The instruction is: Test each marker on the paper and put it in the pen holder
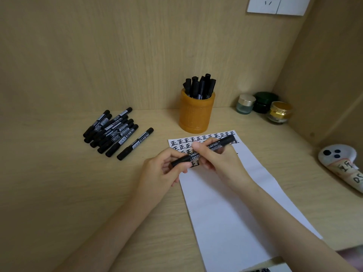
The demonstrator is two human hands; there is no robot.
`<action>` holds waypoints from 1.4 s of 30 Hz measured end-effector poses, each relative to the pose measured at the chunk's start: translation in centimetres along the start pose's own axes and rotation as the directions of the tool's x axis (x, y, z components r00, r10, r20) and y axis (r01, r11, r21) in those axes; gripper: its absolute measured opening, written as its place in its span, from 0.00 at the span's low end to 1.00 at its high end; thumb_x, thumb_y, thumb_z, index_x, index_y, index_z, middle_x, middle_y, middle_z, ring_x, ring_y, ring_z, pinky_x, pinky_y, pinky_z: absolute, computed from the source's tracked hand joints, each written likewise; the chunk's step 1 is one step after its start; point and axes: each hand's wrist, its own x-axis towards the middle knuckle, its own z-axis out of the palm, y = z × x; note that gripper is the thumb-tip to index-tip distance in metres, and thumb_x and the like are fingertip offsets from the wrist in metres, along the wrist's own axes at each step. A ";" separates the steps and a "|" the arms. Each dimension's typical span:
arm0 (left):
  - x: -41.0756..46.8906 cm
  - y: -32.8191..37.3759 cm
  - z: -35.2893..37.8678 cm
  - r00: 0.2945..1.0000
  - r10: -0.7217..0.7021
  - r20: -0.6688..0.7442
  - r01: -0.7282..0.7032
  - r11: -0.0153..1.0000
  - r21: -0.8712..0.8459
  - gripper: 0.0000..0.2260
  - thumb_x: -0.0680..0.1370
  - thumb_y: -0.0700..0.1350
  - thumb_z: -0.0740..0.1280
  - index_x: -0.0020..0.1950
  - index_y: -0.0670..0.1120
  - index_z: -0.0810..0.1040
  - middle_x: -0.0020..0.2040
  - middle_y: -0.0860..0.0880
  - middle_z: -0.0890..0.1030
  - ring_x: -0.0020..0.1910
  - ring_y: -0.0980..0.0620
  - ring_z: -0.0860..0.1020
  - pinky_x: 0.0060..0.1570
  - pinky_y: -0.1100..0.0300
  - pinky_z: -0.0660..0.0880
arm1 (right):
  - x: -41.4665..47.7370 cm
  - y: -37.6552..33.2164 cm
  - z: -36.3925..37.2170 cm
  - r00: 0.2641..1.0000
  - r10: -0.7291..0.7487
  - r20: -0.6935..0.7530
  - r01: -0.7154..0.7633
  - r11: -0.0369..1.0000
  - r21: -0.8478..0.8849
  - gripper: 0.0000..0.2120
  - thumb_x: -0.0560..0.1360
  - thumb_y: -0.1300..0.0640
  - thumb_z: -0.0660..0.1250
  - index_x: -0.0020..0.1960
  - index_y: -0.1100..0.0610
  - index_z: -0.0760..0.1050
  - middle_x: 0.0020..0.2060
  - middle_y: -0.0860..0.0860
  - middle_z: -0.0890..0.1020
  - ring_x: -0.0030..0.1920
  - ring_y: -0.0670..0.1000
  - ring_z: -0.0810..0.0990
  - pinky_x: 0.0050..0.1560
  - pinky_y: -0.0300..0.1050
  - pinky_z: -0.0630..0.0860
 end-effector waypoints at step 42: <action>1.0 -1.5 -1.8 0.976 0.127 -0.177 -0.024 0.869 0.494 0.12 0.79 0.50 0.56 0.48 0.51 0.79 0.30 0.56 0.75 0.30 0.59 0.73 0.29 0.64 0.68 | 13.7 -3.4 -1.8 0.820 -0.559 -0.127 0.324 0.635 -0.701 0.19 0.79 0.60 0.63 0.70 0.54 0.70 0.47 0.51 0.78 0.39 0.42 0.73 0.41 0.28 0.69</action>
